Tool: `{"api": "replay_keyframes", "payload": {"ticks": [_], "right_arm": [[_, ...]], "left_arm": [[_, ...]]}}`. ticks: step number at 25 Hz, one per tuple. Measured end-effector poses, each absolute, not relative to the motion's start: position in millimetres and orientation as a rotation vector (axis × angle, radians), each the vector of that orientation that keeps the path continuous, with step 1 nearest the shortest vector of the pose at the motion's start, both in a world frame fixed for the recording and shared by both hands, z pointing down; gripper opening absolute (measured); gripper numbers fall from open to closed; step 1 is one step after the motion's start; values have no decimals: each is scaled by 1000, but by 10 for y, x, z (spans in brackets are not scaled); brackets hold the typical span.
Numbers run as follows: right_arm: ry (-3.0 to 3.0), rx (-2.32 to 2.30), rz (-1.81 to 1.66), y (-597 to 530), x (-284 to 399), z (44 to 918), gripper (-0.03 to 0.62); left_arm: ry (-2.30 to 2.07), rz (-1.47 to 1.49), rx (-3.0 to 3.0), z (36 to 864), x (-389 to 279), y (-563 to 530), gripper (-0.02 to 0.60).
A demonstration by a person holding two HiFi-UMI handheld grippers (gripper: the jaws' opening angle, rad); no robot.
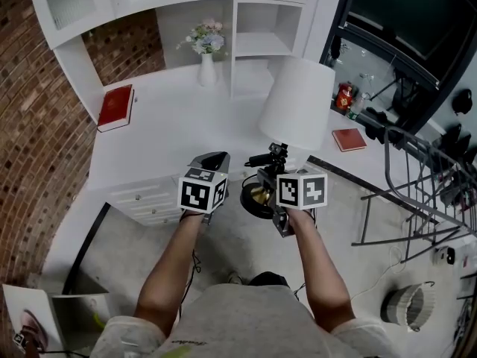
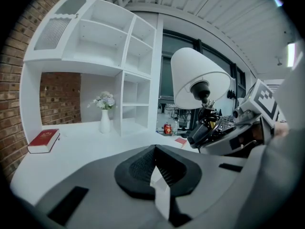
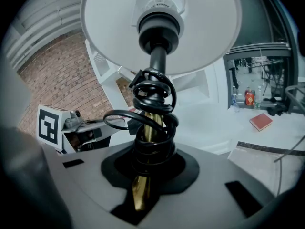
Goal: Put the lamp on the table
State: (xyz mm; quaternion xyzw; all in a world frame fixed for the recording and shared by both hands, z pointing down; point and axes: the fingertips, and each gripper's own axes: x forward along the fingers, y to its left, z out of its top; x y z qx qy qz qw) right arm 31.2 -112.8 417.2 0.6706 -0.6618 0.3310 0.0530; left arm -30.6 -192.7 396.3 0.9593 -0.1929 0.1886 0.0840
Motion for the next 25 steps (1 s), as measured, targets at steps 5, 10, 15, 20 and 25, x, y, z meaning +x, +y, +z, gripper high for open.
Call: {"api": "replay_keyframes", "payload": {"ticks": [5,10,15,20,25], "right_arm": [[-2003,2041,1008,-1174,332,4212,83],[-2001,2038,1007,-1243,435,4265,83],[-2013,2030,999,-1425,568,4277,83],[-2021,2021,990,-1586,777,4299,83],[-2025,2020,967,-1769,1025,4303,83]], "left_arm": [[-574,562,2868,3968,-291,-1987,-3],[-571,569,2879,3999,-188,-2043,-3],[-587,578,2884,4009,-90,-2212,-3],[-599,595,2881,4040,106,-2372,-3],[-604,628,2880,4102,314,-2527,-3]]}}
